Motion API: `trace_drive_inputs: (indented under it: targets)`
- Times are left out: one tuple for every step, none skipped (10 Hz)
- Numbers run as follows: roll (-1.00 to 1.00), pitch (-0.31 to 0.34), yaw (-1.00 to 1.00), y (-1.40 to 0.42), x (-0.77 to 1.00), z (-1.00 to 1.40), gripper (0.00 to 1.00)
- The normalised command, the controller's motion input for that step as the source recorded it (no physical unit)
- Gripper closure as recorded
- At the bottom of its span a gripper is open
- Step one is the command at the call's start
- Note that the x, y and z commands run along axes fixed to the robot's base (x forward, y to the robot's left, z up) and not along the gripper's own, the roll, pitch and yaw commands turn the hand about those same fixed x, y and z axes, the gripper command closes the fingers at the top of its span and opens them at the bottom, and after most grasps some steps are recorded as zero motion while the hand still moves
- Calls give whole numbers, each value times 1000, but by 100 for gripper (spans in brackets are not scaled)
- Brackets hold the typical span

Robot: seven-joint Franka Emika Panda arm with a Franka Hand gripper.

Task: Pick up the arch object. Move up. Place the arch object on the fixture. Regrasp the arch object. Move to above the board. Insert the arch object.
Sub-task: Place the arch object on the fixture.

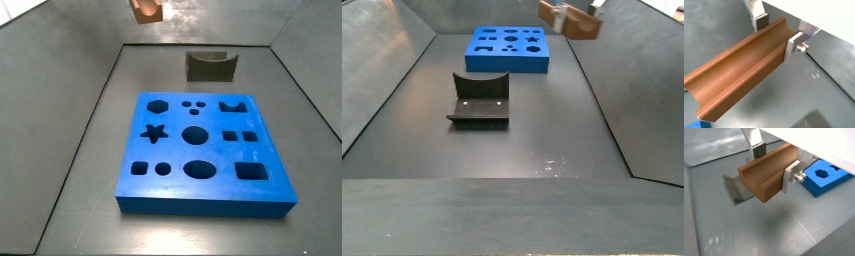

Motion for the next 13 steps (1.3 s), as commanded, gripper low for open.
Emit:
trace_drive_inputs:
  targets:
    - [-241,113,-1000,-302,1000,73,100]
    - [-256,131,-823,-285,1000,71,100]
    - [-231,114,-576,-264,1000,66,100]
    - [-187,93,-316,-238,1000,61,100]
    - [-167,89,-235,-230,1000,59,100]
    - [-134,89,-135,-208,1000,57,100]
    - [-114,101,-91,-190,1000,53,100]
    - [-87,124,-49,-166,1000,49,100]
    - [-69,137,-30,-155,1000,47,100]
    - [-51,149,-13,-140,1000,44,100]
    - [-33,154,-1,-125,1000,40,100]
    - [-9,149,8,-107,1000,32,100]
    - [-1000,187,141,1000,907,-145,100]
